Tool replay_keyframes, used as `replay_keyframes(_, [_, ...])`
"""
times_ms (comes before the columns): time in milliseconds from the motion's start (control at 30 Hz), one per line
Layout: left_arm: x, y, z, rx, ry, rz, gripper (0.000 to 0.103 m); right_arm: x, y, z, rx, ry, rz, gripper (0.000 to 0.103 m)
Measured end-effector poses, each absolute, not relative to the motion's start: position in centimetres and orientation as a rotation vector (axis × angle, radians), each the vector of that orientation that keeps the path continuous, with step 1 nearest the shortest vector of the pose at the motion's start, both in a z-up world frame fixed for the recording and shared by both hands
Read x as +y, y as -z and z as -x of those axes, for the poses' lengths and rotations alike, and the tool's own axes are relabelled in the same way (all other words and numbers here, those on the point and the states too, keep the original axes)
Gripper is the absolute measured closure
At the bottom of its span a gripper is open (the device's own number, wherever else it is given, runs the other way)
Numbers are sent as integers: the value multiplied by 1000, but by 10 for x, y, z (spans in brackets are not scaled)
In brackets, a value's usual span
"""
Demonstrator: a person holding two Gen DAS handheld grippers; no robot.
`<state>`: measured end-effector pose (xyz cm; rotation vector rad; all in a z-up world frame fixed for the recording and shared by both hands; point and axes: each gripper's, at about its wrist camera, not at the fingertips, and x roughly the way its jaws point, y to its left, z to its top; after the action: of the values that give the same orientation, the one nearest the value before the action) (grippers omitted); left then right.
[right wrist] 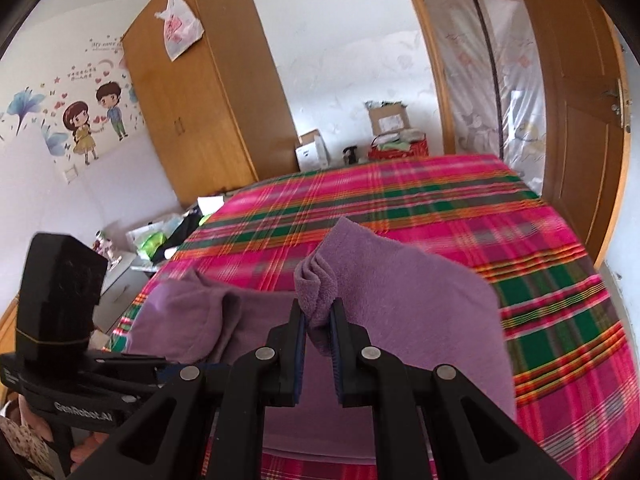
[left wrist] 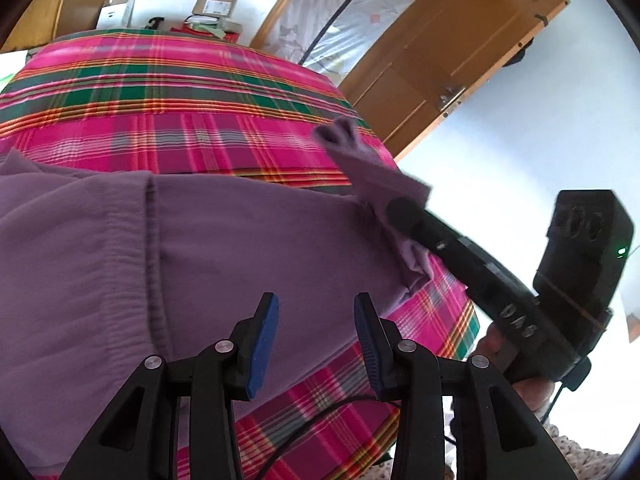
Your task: Fold clothes
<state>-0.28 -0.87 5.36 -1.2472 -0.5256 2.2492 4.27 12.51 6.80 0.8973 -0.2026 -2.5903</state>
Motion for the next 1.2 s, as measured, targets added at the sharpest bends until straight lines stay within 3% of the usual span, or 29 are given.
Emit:
replay_keyframes(700, [-23,-39,11,-559,-2248,1323,62,92,-8,-44,-190,2491,-1085,91])
replay_keyframes(900, [-19,-47,20,-570,-2277,1303,62,99,4,-38,-263,2421,-1179,86])
replay_keyframes(967, [-14,-53,27,-572,-2289,1286,62,103,5,-38,-291,2360,-1207,77])
replay_keyframes(1200, [8,-58,53,-564,-2287,1298,62,145,-16,-47,-316,2435,-1114,71])
